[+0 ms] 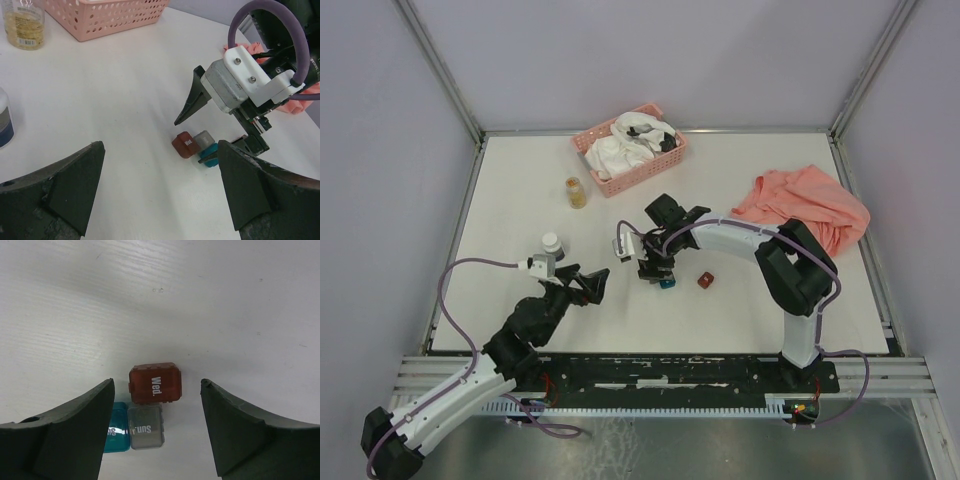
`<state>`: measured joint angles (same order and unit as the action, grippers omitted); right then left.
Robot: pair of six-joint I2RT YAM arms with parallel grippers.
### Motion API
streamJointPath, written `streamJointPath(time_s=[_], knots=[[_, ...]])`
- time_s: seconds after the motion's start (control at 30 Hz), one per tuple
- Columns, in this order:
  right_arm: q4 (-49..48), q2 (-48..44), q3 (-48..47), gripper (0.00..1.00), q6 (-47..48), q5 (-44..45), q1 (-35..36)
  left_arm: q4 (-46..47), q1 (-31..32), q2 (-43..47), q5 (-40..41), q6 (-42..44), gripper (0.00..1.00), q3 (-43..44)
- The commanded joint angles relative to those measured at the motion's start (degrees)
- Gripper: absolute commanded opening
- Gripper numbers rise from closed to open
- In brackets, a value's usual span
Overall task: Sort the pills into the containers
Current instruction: Adjust the pill container at the center of the board, then open the pill container at the center of the board.
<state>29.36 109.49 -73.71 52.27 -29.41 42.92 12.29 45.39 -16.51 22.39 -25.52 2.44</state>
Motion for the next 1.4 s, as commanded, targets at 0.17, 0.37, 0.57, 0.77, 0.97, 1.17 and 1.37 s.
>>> streamJointPath(time_s=[0.17,0.37,0.57,0.77,0.97,1.17,1.37], knots=[[-0.03,1.92,-2.96,0.69,-0.41,1.39,1.37,0.28,-0.04,1.48,1.29,-1.61,1.0,-0.68],[0.21,2.54,-3.37,0.6,-0.65,1.89,1.56,0.22,-0.09,1.77,1.02,-2.07,1.0,-0.63],[0.25,2.38,-3.63,0.47,-1.29,2.3,1.56,0.63,-0.08,2.31,0.47,-2.54,1.0,-0.94],[0.18,-0.06,-4.0,0.32,-4.3,1.39,1.15,0.75,-0.07,3.13,-0.7,-3.14,1.0,-0.78],[0.84,-7.07,-5.02,0.23,-18.33,-6.36,-1.74,6.95,-0.06,7.39,-10.08,-2.63,1.0,-1.38],[5.39,-12.73,-6.04,0.15,-34.91,-15.63,-6.29,21.97,-0.04,7.52,-19.44,0.94,0.99,-3.49],[10.96,-15.44,-5.16,0.13,-46.99,-24.53,-9.59,41.38,0.81,-5.83,-26.28,5.27,0.98,-3.68]])
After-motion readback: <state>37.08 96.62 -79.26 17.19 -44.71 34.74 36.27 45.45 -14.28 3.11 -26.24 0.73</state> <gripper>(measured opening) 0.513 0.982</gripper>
